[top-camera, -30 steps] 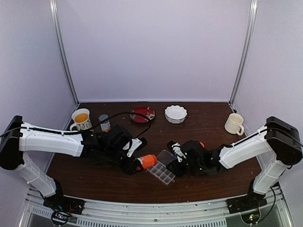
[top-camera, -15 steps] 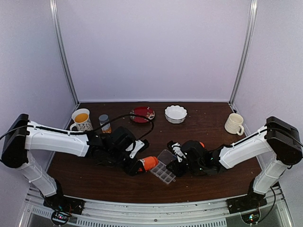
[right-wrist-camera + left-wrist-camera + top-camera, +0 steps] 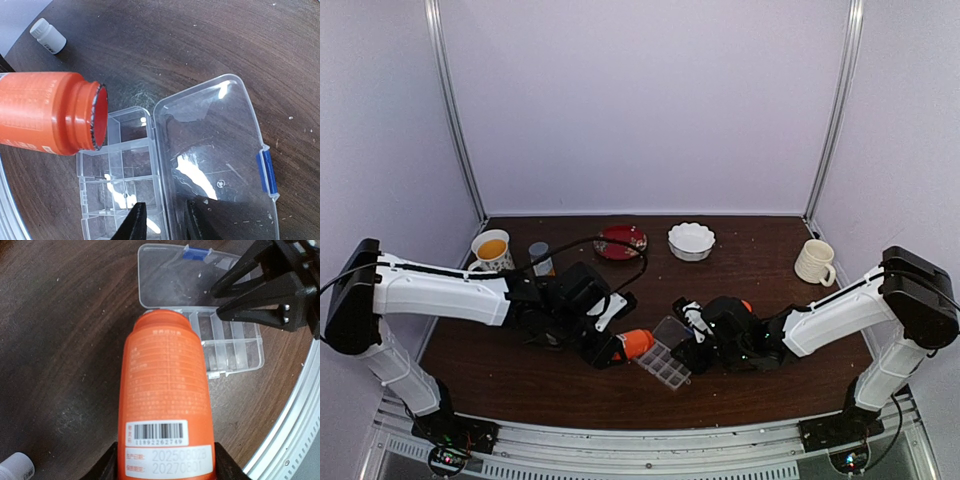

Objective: Sort the pills into containers
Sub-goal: Pour the pill into the compartment of the pill container.

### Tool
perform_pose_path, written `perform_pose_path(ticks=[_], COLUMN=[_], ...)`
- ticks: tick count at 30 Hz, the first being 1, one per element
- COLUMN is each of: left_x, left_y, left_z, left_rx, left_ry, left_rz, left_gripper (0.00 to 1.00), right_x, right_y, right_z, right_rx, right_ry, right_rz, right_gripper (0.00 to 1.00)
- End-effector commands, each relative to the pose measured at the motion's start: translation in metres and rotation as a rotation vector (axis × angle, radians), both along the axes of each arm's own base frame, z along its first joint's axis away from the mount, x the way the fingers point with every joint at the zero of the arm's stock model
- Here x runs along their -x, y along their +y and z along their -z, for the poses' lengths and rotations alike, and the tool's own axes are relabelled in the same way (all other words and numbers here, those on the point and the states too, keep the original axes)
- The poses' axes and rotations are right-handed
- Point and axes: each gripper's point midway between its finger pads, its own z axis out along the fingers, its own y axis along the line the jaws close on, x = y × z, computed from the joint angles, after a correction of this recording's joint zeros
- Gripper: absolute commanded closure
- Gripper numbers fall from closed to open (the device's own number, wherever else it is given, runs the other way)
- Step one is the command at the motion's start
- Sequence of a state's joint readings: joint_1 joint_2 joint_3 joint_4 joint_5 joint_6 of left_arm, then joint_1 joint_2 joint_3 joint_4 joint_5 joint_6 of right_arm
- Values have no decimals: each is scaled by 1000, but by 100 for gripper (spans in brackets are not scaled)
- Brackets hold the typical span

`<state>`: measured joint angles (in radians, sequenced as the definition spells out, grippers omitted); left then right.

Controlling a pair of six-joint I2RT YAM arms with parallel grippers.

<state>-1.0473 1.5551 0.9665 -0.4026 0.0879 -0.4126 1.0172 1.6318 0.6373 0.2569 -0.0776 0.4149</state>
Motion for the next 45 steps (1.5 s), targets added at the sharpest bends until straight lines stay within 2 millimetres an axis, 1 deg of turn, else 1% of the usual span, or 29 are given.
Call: perform_pose_path(ticks=[1,7,10,13,17,19,21,25,28,30,34,36,38,43,45], left_x=[0,-3,-4,-4,-2,0,-1,-4,-7,-8,-3,-1,-2,-8,-9], left_y=[-4,-5,-8,-8,-7,-8,-9,-11,-9,-9,-11,-12,-11,-11,-11], left_z=[-5,-26,-28,-19,5,8,2,-22,-27,-21,1,6,1,-28,-34], left_rx=[-13,-10,7,11,-39,-45,-37,0,-6,-13,-31,-37,-30,4,12], left_ry=[18,0,-11,-12,24,40,43,8,-14,-15,30,45,37,-19,-30], left_rz=[-3,4,5,5,6,7,2,-3,-7,-6,4,5,4,-7,-6], left_gripper=[100,100,100,100,100,100,100,100,100,100,100,100,100,100,100], right_x=[-2,-2,-2,-2,-2,-2,-1,-2,-1,-2,-1,-1,-2,-2,-2], right_y=[6,6,6,6,5,5,5,6,5,5,5,5,5,6,6], right_z=[-3,-3,-3,-3,-3,-3,-3,-3,-3,-3,-3,-3,-3,-3,-3], right_rx=[1,1,2,2,0,1,1,0,2,2,0,0,-1,-1,1], right_ry=[-16,-16,-15,-15,-16,-15,-15,-17,-15,-15,-14,-15,-15,-15,-15], right_rz=[-4,-5,-6,-5,-4,-3,-5,-5,-6,-5,-4,-4,-2,-4,-5], right_gripper=[72,72,72,72,72,72,72,72,73,73,73,73,73,73,73])
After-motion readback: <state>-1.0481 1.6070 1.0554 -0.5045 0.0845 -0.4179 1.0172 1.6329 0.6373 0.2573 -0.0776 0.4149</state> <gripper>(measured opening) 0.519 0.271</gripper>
